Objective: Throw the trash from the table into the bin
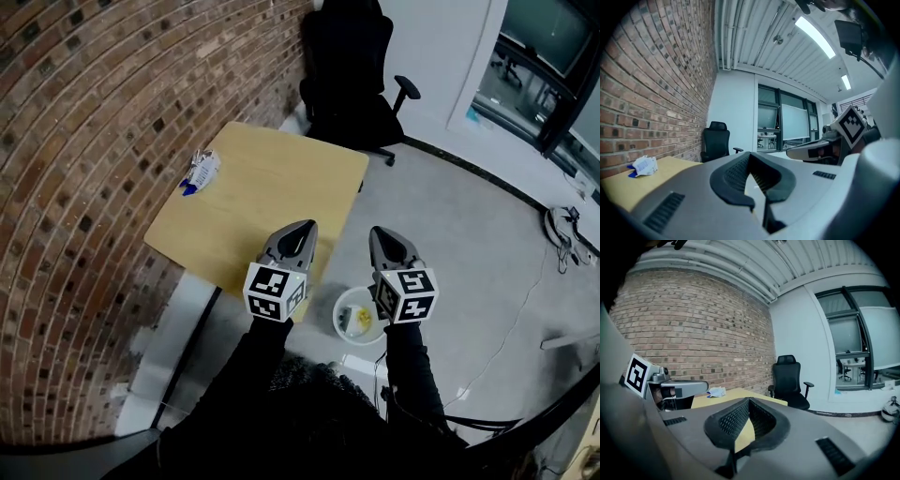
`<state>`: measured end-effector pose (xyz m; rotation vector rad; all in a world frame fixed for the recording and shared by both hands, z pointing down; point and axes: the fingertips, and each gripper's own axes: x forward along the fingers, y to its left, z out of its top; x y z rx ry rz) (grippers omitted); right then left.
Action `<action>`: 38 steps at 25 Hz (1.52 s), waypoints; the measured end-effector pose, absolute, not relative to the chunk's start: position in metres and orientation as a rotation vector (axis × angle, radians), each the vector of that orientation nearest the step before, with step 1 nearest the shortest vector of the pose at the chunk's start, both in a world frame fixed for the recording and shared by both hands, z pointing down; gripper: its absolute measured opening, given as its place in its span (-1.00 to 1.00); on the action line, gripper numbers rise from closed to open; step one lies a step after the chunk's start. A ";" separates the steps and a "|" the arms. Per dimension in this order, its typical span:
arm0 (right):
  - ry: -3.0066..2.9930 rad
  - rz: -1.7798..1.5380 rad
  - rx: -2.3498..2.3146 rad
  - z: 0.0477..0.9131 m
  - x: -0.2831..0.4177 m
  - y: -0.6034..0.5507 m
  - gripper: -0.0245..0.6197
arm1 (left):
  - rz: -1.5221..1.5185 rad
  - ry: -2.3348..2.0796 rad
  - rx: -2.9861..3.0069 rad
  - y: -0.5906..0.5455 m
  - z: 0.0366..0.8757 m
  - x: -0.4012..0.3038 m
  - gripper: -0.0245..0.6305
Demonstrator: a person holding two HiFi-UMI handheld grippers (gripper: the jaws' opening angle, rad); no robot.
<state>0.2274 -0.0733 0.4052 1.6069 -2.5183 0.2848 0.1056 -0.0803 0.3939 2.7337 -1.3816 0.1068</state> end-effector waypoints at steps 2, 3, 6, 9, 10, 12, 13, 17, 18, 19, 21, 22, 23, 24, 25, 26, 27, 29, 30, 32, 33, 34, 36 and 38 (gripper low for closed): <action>-2.527 0.267 1.574 0.403 0.201 -0.082 -0.89 | 0.089 -1.412 2.712 -0.087 0.394 0.079 -0.91; -2.530 0.261 1.562 0.402 0.187 -0.087 -0.89 | 0.080 -1.425 2.703 -0.090 0.394 0.064 -0.91; -2.539 0.263 1.547 0.399 0.147 -0.102 -0.89 | 0.068 -1.448 2.688 -0.102 0.392 0.020 -0.91; -2.538 0.268 1.540 0.397 0.103 -0.115 -0.89 | 0.070 -1.457 2.673 -0.116 0.393 -0.027 -0.91; -2.536 0.269 1.541 0.398 0.089 -0.120 -0.89 | 0.072 -1.456 2.670 -0.121 0.394 -0.041 -0.91; -2.536 0.270 1.541 0.398 0.061 -0.131 -0.89 | 0.075 -1.456 2.672 -0.131 0.395 -0.068 -0.91; -2.539 0.269 1.538 0.398 0.047 -0.136 -0.89 | 0.077 -1.457 2.675 -0.136 0.394 -0.081 -0.91; -2.561 0.272 1.526 0.398 -0.005 -0.153 -0.89 | 0.089 -1.475 2.673 -0.150 0.394 -0.131 -0.91; -2.562 0.269 1.518 0.399 -0.017 -0.157 -0.89 | 0.094 -1.484 2.665 -0.153 0.395 -0.143 -0.91; -2.558 0.259 1.507 0.400 -0.027 -0.160 -0.89 | 0.100 -1.494 2.655 -0.154 0.396 -0.155 -0.91; -2.545 0.228 1.475 0.406 -0.046 -0.164 -0.89 | 0.113 -1.515 2.627 -0.155 0.402 -0.176 -0.91; -2.543 0.221 1.457 0.409 -0.054 -0.165 -0.89 | 0.116 -1.527 2.612 -0.156 0.405 -0.185 -0.91; -2.546 0.221 1.440 0.411 -0.061 -0.167 -0.89 | 0.117 -1.539 2.596 -0.156 0.407 -0.194 -0.91; -2.551 0.223 1.424 0.412 -0.067 -0.168 -0.89 | 0.116 -1.552 2.581 -0.156 0.410 -0.201 -0.91; -2.557 0.226 1.407 0.413 -0.073 -0.170 -0.89 | 0.115 -1.564 2.568 -0.157 0.412 -0.207 -0.91; -2.562 0.226 1.391 0.414 -0.079 -0.172 -0.89 | 0.115 -1.576 2.557 -0.158 0.413 -0.212 -0.91; -2.567 0.222 1.375 0.415 -0.084 -0.175 -0.89 | 0.114 -1.588 2.549 -0.159 0.413 -0.215 -0.91; -2.581 0.207 1.342 0.415 -0.094 -0.182 -0.89 | 0.112 -1.612 2.537 -0.164 0.412 -0.221 -0.91; -2.590 0.202 1.326 0.414 -0.098 -0.186 -0.89 | 0.114 -1.625 2.532 -0.167 0.412 -0.224 -0.91; -2.606 0.201 1.299 0.414 -0.105 -0.192 -0.89 | 0.118 -1.647 2.519 -0.171 0.412 -0.228 -0.91; -2.612 0.198 1.283 0.414 -0.108 -0.194 -0.89 | 0.114 -1.656 2.510 -0.174 0.412 -0.229 -0.91; -2.617 0.190 1.263 0.413 -0.111 -0.195 -0.89 | 0.107 -1.666 2.501 -0.177 0.411 -0.230 -0.91; -2.630 0.167 1.215 0.410 -0.119 -0.199 -0.89 | 0.091 -1.688 2.484 -0.184 0.409 -0.232 -0.91; -2.643 0.156 1.175 0.407 -0.125 -0.203 -0.89 | 0.087 -1.708 2.472 -0.190 0.407 -0.231 -0.91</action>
